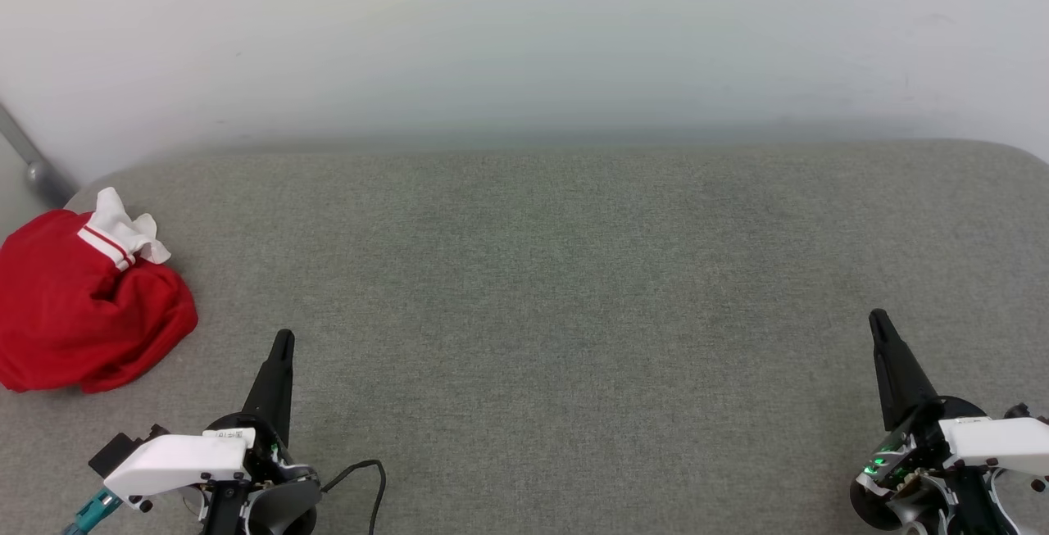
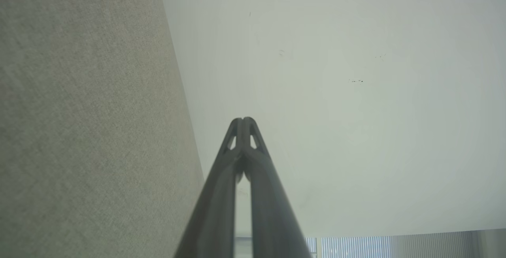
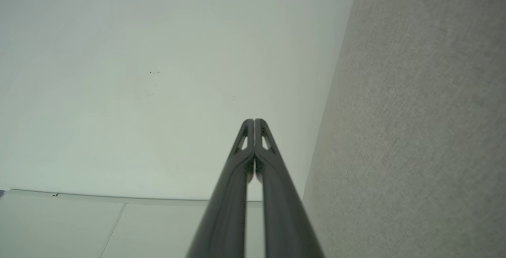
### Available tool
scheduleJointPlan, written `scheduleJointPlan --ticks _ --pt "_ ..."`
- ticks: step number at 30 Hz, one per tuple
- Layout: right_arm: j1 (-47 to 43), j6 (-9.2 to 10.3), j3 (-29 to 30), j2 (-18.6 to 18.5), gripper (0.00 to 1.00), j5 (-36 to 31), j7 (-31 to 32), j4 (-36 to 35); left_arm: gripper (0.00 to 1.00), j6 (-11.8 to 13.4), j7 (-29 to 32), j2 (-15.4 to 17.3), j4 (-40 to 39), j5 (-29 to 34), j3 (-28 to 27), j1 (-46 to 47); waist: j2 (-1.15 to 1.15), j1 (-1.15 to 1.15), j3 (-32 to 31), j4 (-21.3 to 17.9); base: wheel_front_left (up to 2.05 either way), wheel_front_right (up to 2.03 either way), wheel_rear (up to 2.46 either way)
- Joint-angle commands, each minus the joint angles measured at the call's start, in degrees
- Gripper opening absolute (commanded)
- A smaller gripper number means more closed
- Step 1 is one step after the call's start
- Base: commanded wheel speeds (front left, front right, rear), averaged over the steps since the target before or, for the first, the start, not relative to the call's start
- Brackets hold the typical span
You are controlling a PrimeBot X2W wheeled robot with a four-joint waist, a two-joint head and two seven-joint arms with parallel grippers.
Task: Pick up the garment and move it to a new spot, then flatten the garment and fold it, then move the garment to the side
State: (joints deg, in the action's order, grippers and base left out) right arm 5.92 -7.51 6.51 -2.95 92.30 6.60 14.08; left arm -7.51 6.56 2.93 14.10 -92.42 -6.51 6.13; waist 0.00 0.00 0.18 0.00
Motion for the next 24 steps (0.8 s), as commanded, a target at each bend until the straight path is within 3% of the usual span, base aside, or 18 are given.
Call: scheduleJointPlan --ticks 1,24 --pt "0.8 0.04 0.0 0.1 0.00 0.2 0.0 0.0 0.00 -0.1 0.1 -0.1 0.0 0.0 -0.1 0.4 0.00 0.00 0.0 0.0 0.00 0.00 0.00" --pt "0.8 0.03 0.0 0.1 0.00 0.2 0.0 0.0 0.00 -0.1 0.1 -0.1 0.0 0.0 -0.1 0.4 0.00 0.00 0.0 0.0 0.00 0.00 0.00"
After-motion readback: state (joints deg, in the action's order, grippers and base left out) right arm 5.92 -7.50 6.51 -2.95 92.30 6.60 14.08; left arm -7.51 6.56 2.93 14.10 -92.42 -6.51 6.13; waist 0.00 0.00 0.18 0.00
